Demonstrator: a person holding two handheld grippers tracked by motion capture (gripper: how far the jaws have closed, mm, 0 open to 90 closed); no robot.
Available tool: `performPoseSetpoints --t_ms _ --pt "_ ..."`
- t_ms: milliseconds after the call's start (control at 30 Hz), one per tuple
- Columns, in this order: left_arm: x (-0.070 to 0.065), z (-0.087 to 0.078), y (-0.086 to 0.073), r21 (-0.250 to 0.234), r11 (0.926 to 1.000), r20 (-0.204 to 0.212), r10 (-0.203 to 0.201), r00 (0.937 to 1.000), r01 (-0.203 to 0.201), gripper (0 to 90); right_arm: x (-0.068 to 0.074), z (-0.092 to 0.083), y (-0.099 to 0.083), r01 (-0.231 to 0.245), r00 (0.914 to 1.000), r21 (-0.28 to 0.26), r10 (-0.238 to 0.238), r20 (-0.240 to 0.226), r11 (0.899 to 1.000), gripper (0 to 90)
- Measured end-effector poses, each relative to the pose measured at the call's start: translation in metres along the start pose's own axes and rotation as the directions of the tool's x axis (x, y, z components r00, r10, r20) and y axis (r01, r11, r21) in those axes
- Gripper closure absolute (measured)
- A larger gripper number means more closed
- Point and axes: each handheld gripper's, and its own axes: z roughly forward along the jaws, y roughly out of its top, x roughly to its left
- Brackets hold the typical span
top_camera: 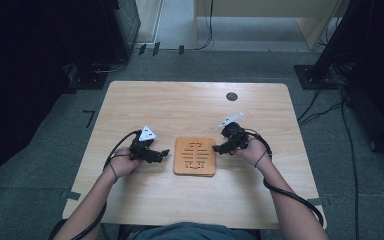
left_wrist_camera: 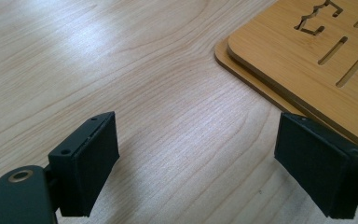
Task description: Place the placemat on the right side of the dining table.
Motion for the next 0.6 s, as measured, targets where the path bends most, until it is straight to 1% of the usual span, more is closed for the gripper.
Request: performPoseSetpoints --t_ms 33,67,100,200,267,400,600 --pt "0.0 0.0 0.0 0.0 1.0 0.0 0.0 1.0 0.0 12.7 0.0 0.0 0.0 0.0 1.0 0.0 0.0 0.0 1.0 20.1" --pt "0.0 0.0 0.0 -0.003 1.0 0.0 0.003 1.0 -0.003 12.7 0.0 0.001 -0.001 -0.016 0.9999 0.014 0.016 -0.004 1.0 20.2" --pt "0.0 0.0 0.0 -0.003 1.0 0.0 0.003 1.0 -0.003 12.6 0.0 0.001 -0.001 -0.016 0.9999 0.014 0.016 -0.004 1.0 20.2" --pt "-0.001 -0.001 0.002 -0.011 0.9999 0.004 0.008 1.0 -0.008 12.7 0.003 0.002 0.002 -0.009 0.9999 -0.004 0.008 -0.007 1.0 20.5" --pt "-0.002 0.0 0.002 -0.015 0.9999 0.005 0.006 1.0 -0.006 12.6 0.005 0.002 0.004 0.001 0.9999 -0.005 -0.001 -0.01 1.0 20.5" --pt "-0.003 -0.001 0.002 -0.013 0.9998 0.007 0.011 0.9999 -0.011 12.6 0.009 0.005 0.005 -0.004 0.9998 0.0 0.004 -0.02 1.0 20.2" --pt "-0.005 -0.002 0.002 -0.018 0.9997 0.008 0.014 0.9999 -0.014 12.7 0.013 0.008 0.009 0.001 0.9999 -0.007 -0.001 -0.016 1.0 20.2"
